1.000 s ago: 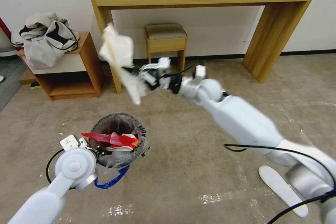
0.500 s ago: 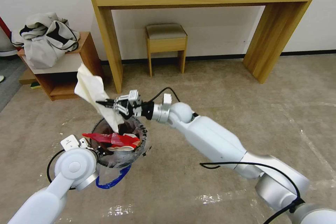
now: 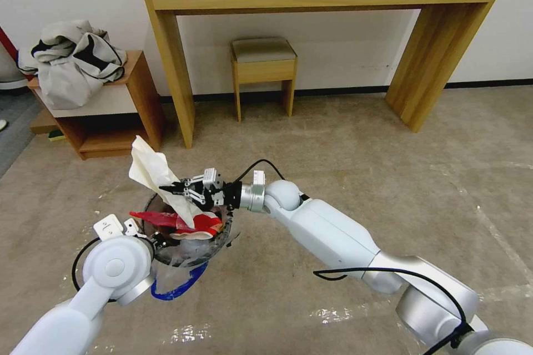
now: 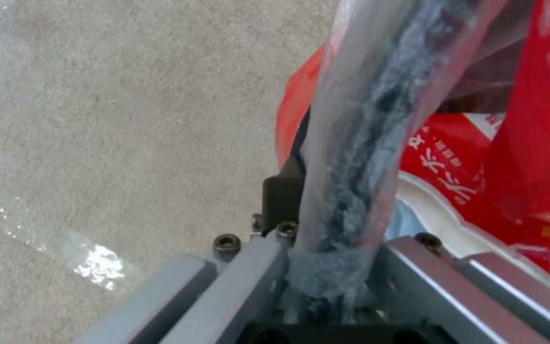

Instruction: Pick up the trash bin and place the garbage on the floor into it.

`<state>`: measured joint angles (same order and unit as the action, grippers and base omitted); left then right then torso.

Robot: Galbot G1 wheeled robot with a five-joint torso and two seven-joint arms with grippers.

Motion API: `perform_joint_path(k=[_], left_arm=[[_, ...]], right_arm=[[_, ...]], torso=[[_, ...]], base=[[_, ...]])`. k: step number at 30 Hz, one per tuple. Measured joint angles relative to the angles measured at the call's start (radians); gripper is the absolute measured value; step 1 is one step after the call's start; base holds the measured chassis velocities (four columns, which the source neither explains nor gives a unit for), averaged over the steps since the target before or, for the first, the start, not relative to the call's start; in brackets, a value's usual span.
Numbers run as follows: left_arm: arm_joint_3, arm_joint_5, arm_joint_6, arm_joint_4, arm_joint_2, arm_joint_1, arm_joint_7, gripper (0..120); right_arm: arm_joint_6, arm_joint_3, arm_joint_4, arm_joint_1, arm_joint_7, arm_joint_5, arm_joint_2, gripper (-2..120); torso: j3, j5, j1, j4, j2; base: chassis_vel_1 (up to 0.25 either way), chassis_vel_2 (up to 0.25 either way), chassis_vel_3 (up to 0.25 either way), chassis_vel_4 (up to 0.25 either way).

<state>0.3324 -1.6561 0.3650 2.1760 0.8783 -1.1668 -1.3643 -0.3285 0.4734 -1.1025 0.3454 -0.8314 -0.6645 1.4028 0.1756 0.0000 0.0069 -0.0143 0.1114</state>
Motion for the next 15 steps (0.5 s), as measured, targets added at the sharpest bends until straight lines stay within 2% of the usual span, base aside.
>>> perform_joint_path(k=[15], left_arm=[[-0.002, -0.003, 0.002, 0.0, 0.003, 0.002, -0.004, 0]], right_arm=[[-0.047, -0.003, 0.115, -0.006, -0.029, 0.077, 0.033, 0]], torso=[[0.0, 0.0, 0.0, 0.0, 0.0]], base=[[0.0, 0.0, 0.0, 0.0]])
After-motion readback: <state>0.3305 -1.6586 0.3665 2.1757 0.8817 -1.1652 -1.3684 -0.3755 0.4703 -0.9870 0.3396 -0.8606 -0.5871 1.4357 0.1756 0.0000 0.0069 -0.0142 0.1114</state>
